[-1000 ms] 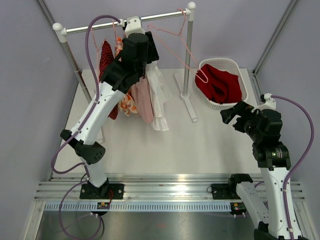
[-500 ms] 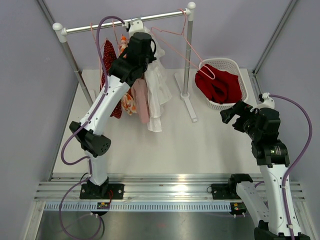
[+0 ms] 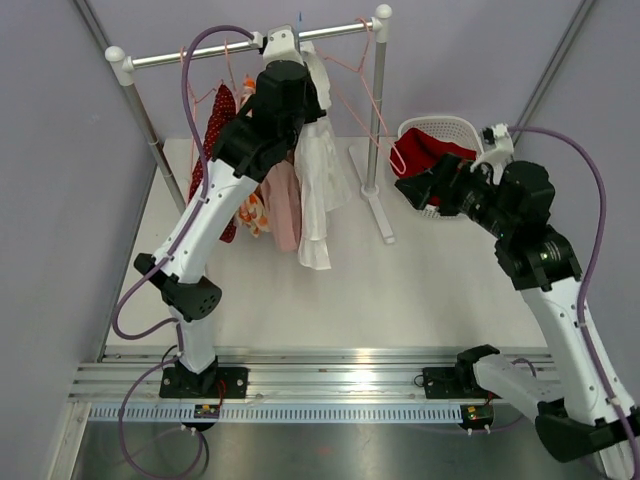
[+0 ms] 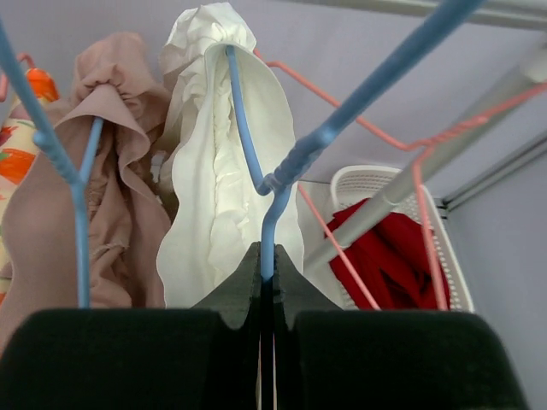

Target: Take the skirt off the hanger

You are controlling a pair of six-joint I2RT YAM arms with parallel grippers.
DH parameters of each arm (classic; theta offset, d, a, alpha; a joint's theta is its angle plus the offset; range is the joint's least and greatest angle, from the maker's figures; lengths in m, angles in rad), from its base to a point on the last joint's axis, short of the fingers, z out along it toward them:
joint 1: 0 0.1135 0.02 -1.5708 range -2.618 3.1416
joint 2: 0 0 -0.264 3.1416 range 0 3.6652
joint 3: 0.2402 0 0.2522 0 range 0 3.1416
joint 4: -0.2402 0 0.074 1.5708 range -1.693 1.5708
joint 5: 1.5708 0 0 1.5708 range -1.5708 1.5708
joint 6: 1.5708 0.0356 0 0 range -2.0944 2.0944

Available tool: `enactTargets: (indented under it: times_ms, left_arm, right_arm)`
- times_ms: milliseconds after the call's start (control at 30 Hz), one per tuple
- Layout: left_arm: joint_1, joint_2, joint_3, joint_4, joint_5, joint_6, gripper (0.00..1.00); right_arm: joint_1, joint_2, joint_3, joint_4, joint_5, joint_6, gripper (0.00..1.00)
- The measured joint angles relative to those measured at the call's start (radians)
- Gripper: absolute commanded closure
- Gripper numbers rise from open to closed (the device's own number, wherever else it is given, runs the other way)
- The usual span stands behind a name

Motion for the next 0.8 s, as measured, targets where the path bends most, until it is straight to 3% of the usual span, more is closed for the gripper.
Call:
enactTargets:
  times_ms: [267,400,600,667,700,800]
  left_arm:
    - [-0.034,-0.031,0.023,0.019,0.0,0.002,1.0]
    - [-0.033,-0.033,0.022,0.02,0.0,0.002,1.0]
    - [-0.034,-0.035,0.022,0.019,0.002,-0.005,1.0]
    - [-0.034,-0.04,0.022,0.016,0.003,-0.005,1.0]
    - [-0.034,-0.045,0.019,0.013,0.004,-0.006,1.0]
    - [-0.034,-0.075,-0.004,0.013,0.005,-0.008,1.0]
  right_arm:
    - [0.466,0.286,0.461,-0.028,0.221,-0.061,0.01]
    - [0.64,0.383,0.544,-0.046,0.336,-0.082,0.01]
    - [0.792,0.54,0.573,-0.082,0.473,-0.098,0.08]
    - [0.817,0.577,0.573,-0.091,0.512,-0.106,0.2]
    - [0.826,0.592,0.573,-0.097,0.537,-0.111,0.44]
    - [0.828,0.596,0.563,-0.101,0.593,-0.13,1.0]
